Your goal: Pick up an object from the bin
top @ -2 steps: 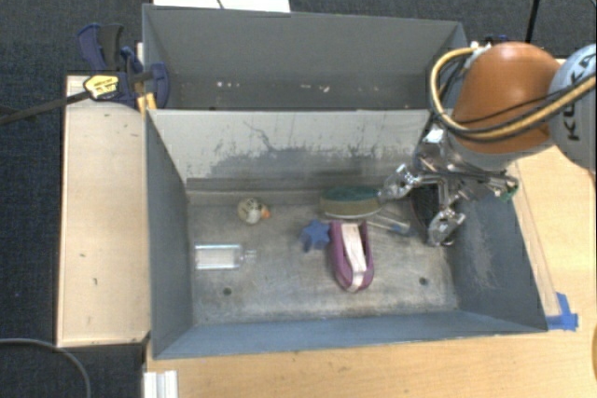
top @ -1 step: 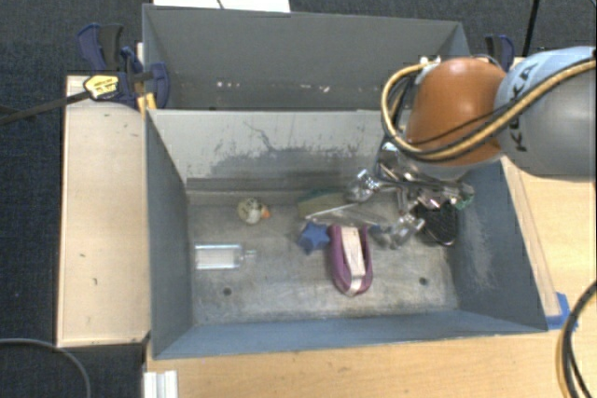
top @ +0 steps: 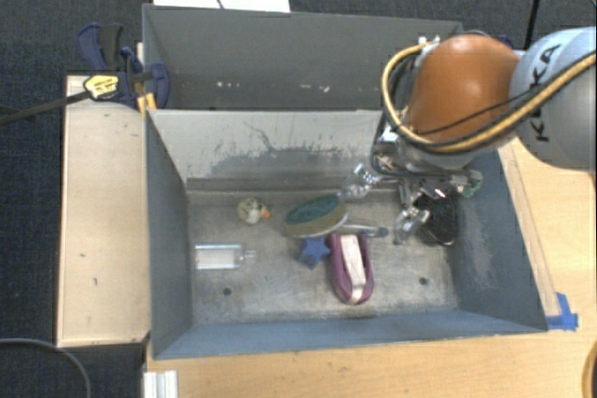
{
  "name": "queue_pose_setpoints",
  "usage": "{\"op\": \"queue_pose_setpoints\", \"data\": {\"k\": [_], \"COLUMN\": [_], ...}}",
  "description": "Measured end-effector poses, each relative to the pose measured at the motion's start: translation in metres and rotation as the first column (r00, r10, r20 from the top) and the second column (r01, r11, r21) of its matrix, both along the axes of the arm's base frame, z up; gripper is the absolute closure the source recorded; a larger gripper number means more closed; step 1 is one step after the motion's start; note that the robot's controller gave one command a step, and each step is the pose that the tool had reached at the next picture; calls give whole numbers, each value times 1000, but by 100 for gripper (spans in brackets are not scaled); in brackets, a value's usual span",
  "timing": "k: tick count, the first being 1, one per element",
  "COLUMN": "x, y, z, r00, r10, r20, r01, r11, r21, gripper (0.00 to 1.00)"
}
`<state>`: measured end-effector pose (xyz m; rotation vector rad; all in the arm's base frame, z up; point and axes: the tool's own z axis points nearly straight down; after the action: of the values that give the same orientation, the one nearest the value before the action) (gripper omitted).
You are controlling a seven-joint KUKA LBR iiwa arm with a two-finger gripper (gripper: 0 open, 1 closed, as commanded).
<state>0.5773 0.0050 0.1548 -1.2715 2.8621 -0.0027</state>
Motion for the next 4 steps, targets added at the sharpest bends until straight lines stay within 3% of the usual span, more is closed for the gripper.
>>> {"op": "queue_pose_setpoints", "data": {"k": [1,2,3,4], "x": [-1,-1,8,20], "y": [-1,-1,1,38], "z": [-4,-4,-60,-72], "r00": [1000,1000,987,897], "r10": [-2,-3,162,441], "r20": [-7,-7,23,25], "r01": [2,3,-162,-441], "r11": [1000,1000,987,897], "r21": [-1,-1,-3,-16], "gripper": [100,0,0,0]}}
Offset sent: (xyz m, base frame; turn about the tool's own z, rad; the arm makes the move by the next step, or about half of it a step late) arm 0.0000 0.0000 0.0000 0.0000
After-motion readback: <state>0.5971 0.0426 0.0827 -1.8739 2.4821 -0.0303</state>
